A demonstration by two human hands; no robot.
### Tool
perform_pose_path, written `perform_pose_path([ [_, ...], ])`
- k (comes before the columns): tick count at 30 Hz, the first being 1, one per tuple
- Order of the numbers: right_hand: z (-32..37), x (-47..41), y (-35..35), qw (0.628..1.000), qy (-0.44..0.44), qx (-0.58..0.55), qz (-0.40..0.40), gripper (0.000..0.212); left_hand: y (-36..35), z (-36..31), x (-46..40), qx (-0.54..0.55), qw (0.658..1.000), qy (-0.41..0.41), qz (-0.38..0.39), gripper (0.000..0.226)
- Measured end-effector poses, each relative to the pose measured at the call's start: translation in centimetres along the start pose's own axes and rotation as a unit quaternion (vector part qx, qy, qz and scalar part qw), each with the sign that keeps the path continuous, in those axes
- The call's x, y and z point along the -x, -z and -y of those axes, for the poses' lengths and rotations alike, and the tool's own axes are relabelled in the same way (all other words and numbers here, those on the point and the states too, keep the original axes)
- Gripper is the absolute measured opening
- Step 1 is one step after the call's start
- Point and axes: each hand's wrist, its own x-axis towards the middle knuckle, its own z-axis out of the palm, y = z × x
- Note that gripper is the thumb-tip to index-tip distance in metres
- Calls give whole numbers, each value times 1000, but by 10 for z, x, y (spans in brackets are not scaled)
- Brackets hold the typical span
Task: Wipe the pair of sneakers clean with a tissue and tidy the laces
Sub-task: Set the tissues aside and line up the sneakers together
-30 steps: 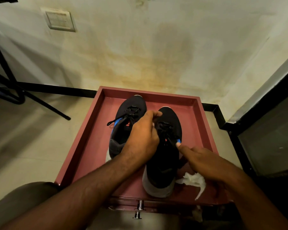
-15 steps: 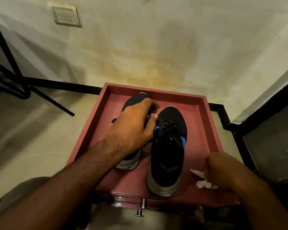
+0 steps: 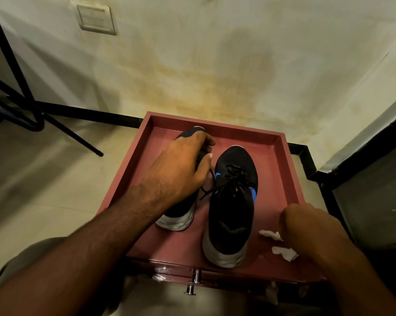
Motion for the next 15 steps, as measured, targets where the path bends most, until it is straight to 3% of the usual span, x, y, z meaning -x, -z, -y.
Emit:
perform_pose_path([
  [3, 3, 2, 3, 993, 14, -23, -118, 24, 0, 0, 0, -16, 1000, 2, 8, 28],
  [4, 6, 2, 4, 991, 23, -30, -129, 22, 1, 1, 0, -18, 1000, 4, 9, 28],
  [9, 7, 3, -2, 999, 9, -17, -38, 24, 7, 6, -1, -95, 995, 2, -19, 35],
  [11, 5, -1, -2, 987, 23, -82, -138, 22, 14, 7, 0, -181, 983, -20, -36, 36],
  [13, 6, 2, 2, 918, 107, -257, -283, 26, 23, 8, 3, -249, 968, 5, 9, 42],
  [15, 14, 17, 13, 843, 206, -421, -263, 26, 27, 8, 7, -275, 949, 85, 125, 61],
])
